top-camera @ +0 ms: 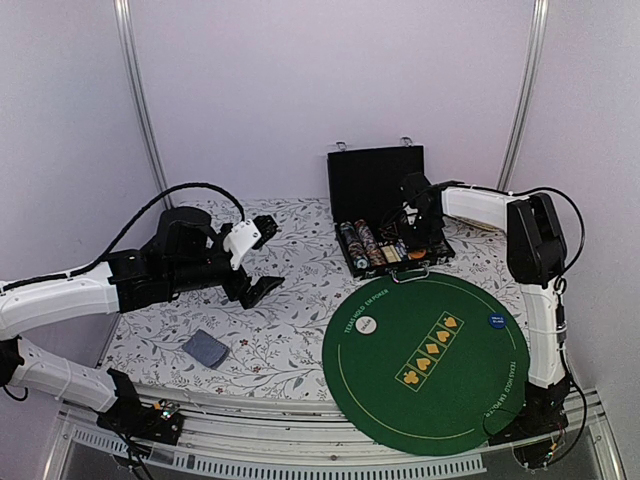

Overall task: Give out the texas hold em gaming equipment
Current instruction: Pick up the big blind button from the chip case.

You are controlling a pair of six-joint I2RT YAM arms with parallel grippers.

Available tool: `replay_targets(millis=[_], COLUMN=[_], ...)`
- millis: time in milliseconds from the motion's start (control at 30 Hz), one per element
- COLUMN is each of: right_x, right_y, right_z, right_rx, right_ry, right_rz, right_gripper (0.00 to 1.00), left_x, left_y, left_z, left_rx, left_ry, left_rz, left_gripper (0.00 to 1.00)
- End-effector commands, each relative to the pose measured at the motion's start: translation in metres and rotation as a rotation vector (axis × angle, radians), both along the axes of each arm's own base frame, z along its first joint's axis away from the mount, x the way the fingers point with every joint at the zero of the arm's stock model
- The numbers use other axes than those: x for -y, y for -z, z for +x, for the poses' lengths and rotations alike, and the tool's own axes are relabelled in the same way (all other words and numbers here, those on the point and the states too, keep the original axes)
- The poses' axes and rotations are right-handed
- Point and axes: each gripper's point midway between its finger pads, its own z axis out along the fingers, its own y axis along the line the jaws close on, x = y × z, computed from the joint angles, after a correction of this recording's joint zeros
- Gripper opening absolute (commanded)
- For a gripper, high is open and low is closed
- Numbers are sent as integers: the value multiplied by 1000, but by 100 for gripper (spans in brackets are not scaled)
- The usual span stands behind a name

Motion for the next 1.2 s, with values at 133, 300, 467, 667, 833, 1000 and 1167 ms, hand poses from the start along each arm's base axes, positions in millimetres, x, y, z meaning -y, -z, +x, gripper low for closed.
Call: replay_targets(millis=[133,300,467,667,833,1000,1167], right_x=[18,17,12,13,17,23,15], right_y=[7,21,28,34,34,31,14], right_z=[-23,-19,-18,-22,-20,-12,-10], right_rx=[-95,-107,-121,-148,-133,-96,-70], right_ry=[26,29,15,7,17,20,-22], right_rz=[1,12,28,15,-6,-47,-15], right_gripper=[49,54,60,60,53,45,43], left_x=[-2,-2,-2,-2,-2,-2,-2], left_y=[-1,-1,0,-3,-3,-3,-1], left_z=[-2,-1,-2,-2,-2,-2,-2], left_rx=[8,8,6,12,11,11,8], left_ry=[10,5,9,8,8,9,8], left_rz=[-3,-1,-1,-6,-5,-6,-1], left_gripper=[98,98,98,98,98,98,98])
